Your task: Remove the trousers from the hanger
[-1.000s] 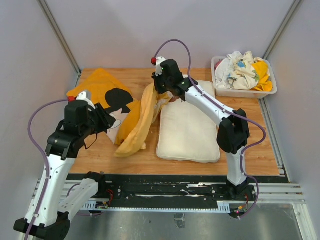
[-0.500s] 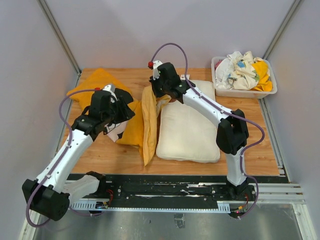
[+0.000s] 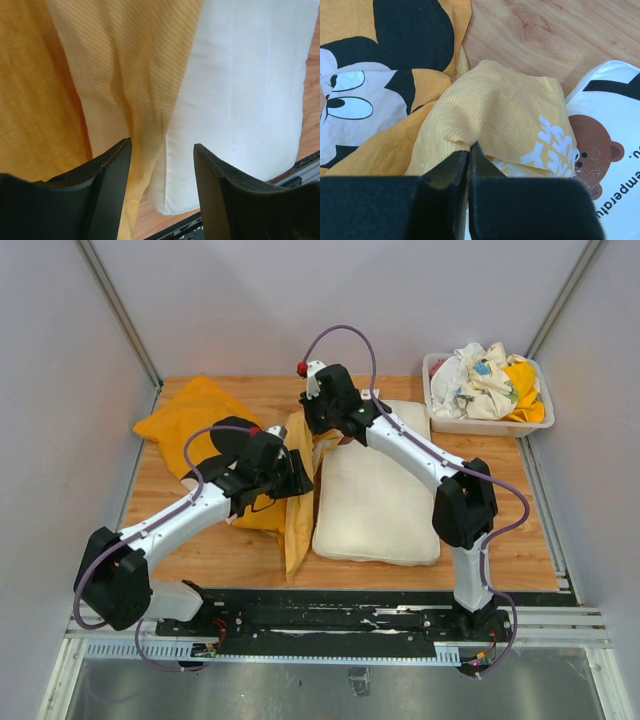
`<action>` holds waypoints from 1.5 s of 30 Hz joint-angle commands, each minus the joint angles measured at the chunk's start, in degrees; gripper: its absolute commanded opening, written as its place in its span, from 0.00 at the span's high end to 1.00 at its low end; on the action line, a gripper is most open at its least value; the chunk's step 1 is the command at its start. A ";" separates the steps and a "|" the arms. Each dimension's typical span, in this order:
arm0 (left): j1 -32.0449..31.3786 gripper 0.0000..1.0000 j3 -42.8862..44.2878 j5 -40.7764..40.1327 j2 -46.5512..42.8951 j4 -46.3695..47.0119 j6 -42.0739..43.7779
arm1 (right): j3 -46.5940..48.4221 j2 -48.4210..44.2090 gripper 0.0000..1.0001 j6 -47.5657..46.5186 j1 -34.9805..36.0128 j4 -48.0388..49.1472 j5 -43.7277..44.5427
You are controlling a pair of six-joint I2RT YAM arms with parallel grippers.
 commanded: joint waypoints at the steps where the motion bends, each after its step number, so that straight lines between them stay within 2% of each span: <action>1: -2.81 0.42 0.73 -3.63 2.66 4.17 -1.30 | 1.81 -0.11 0.99 0.83 -1.61 -1.49 0.33; 10: -2.86 0.41 0.63 -11.97 7.98 3.35 -1.38 | 0.42 -1.43 0.99 1.11 -1.94 -1.32 -0.43; 15: -2.93 0.43 1.96 -12.70 12.32 6.04 -1.32 | -0.21 -1.97 0.99 1.39 -2.03 -1.23 -0.63; 17: -2.89 0.50 3.39 -13.71 13.71 6.28 -0.97 | -0.38 -1.97 0.99 1.45 -1.99 -1.25 -0.62; 22: -2.86 0.81 6.96 -16.30 15.47 4.11 0.53 | -1.25 -2.00 0.99 1.49 -1.98 -1.16 -0.47; 24: -2.84 0.96 7.67 -16.63 14.67 3.09 0.96 | -1.88 -3.84 0.99 1.49 -1.96 -0.95 -0.33; 25: -2.84 0.99 8.27 -17.05 13.97 2.05 0.93 | -2.25 -3.96 0.99 1.49 -1.98 -0.88 -0.17; 32: -2.55 1.00 14.96 -25.21 7.20 -12.79 4.00 | -3.56 -4.74 0.99 1.39 -2.05 -0.70 -0.09; 36: 0.48 1.00 16.72 -23.38 2.98 -17.88 6.18 | -4.05 -5.23 0.98 1.94 -2.06 -0.68 -0.36; 37: 1.71 1.00 16.66 -22.37 1.89 -18.54 6.63 | -4.41 -5.49 0.96 2.13 -2.06 -0.64 -0.47; 39: 2.53 1.00 16.60 -21.14 -0.13 -19.34 8.09 | -5.17 -6.06 0.84 2.34 -2.06 -0.66 -0.75; 41: 2.65 1.00 16.70 -20.91 -1.62 -20.14 8.95 | -6.11 -6.82 0.80 2.41 -2.13 -0.65 -0.87; 45: 2.69 1.00 16.41 -18.00 -1.82 -21.16 10.38 | -9.71 -9.32 0.47 2.92 -2.18 -0.76 -0.74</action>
